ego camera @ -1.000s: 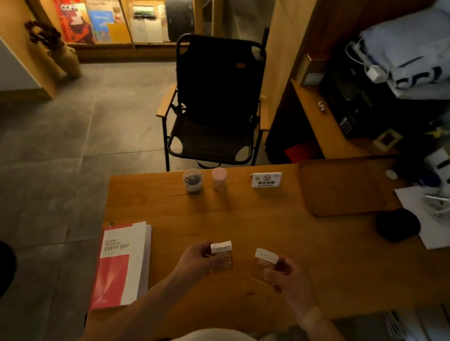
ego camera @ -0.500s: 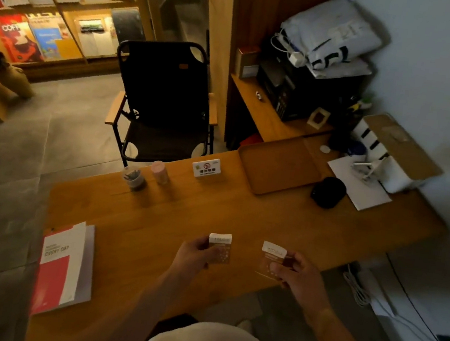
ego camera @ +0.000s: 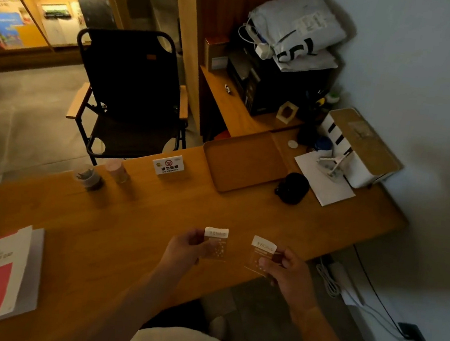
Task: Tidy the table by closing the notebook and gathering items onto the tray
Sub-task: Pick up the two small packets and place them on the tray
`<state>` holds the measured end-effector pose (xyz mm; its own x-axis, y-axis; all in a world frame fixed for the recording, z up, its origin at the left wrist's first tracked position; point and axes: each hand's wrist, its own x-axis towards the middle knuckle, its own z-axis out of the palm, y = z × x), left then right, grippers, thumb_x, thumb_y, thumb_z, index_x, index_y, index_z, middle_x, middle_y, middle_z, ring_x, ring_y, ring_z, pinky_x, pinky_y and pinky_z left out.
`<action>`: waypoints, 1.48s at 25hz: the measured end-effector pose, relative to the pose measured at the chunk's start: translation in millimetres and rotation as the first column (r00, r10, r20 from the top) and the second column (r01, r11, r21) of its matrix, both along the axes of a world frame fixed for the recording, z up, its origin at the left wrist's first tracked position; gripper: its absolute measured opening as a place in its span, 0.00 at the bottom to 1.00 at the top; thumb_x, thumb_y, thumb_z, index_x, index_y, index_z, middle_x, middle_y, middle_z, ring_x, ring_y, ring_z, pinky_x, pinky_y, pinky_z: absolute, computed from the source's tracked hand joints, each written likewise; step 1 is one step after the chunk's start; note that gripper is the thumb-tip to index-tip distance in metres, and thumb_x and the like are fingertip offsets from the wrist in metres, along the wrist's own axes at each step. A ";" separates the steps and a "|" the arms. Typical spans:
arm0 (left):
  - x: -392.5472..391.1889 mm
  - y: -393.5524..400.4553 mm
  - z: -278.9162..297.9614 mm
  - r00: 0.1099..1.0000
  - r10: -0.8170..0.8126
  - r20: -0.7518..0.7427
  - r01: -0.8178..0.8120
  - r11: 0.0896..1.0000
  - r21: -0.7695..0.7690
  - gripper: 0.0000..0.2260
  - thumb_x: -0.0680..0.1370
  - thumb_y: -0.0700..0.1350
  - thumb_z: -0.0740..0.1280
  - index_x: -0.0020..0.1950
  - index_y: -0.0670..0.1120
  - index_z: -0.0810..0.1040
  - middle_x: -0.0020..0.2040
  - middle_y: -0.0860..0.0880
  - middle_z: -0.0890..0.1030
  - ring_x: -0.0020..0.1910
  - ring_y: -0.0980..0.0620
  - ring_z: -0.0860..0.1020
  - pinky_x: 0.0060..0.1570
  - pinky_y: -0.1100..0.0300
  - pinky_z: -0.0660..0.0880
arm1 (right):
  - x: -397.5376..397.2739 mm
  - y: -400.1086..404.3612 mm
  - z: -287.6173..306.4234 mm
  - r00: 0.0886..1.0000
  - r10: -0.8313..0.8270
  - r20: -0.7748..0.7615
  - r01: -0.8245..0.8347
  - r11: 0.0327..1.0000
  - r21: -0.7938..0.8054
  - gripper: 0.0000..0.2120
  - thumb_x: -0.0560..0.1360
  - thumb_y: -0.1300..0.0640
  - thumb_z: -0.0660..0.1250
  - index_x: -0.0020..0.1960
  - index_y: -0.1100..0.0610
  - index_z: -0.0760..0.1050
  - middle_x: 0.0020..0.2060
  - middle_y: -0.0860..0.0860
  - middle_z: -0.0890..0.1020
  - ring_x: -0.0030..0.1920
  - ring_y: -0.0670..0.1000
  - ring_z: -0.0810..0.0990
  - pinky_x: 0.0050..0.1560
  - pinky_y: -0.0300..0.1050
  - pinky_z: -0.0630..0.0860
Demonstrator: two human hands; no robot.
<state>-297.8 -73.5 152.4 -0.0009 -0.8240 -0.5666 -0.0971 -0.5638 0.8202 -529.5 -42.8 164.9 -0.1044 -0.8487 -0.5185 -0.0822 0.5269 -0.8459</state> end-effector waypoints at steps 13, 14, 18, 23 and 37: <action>25.4 -72.2 -23.8 0.993 0.091 -0.072 -0.091 0.996 0.005 0.11 0.75 0.46 0.73 0.55 0.56 0.78 0.44 0.58 0.86 0.36 0.62 0.82 0.33 0.64 0.74 | 32.1 -102.0 -6.2 0.994 0.110 0.004 -0.110 0.993 0.036 0.11 0.74 0.62 0.72 0.54 0.51 0.79 0.44 0.47 0.86 0.36 0.41 0.83 0.31 0.29 0.74; 28.1 -75.4 -24.8 0.993 0.093 -0.076 -0.094 0.996 0.001 0.11 0.75 0.45 0.73 0.55 0.55 0.78 0.44 0.58 0.86 0.35 0.62 0.81 0.32 0.65 0.74 | 36.8 -108.5 -7.8 0.992 0.129 -0.001 -0.129 0.991 0.045 0.12 0.74 0.62 0.72 0.54 0.51 0.78 0.44 0.47 0.86 0.36 0.41 0.83 0.31 0.30 0.74; 40.3 -85.7 -26.8 0.981 0.167 -0.094 -0.168 0.986 -0.002 0.11 0.75 0.42 0.73 0.52 0.57 0.77 0.42 0.56 0.86 0.34 0.63 0.81 0.29 0.70 0.73 | 51.1 -136.4 -8.9 0.975 0.220 -0.030 -0.218 0.974 0.059 0.12 0.74 0.60 0.72 0.54 0.48 0.78 0.44 0.46 0.85 0.37 0.41 0.83 0.31 0.31 0.74; 41.8 -100.4 -28.1 0.972 0.222 -0.082 -0.222 0.975 0.002 0.11 0.77 0.42 0.70 0.56 0.55 0.76 0.47 0.54 0.85 0.35 0.65 0.81 0.29 0.71 0.73 | 52.0 -173.1 -11.2 0.956 0.284 -0.073 -0.280 0.958 0.063 0.10 0.74 0.56 0.71 0.55 0.47 0.77 0.48 0.47 0.84 0.42 0.46 0.83 0.36 0.36 0.73; -27.8 -173.9 -37.5 0.906 0.419 0.054 -0.421 0.906 0.038 0.07 0.78 0.44 0.70 0.53 0.56 0.79 0.49 0.55 0.85 0.41 0.55 0.80 0.34 0.65 0.74 | -8.9 -293.6 -43.0 0.875 0.484 -0.030 -0.480 0.873 0.086 0.10 0.76 0.57 0.70 0.54 0.45 0.76 0.49 0.45 0.83 0.47 0.48 0.81 0.36 0.37 0.72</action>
<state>-325.6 -247.5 115.0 0.3651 -0.7149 -0.5964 0.1224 -0.5982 0.7920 -538.4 -336.4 121.9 0.2812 -0.7600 -0.5859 -0.3817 0.4716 -0.7949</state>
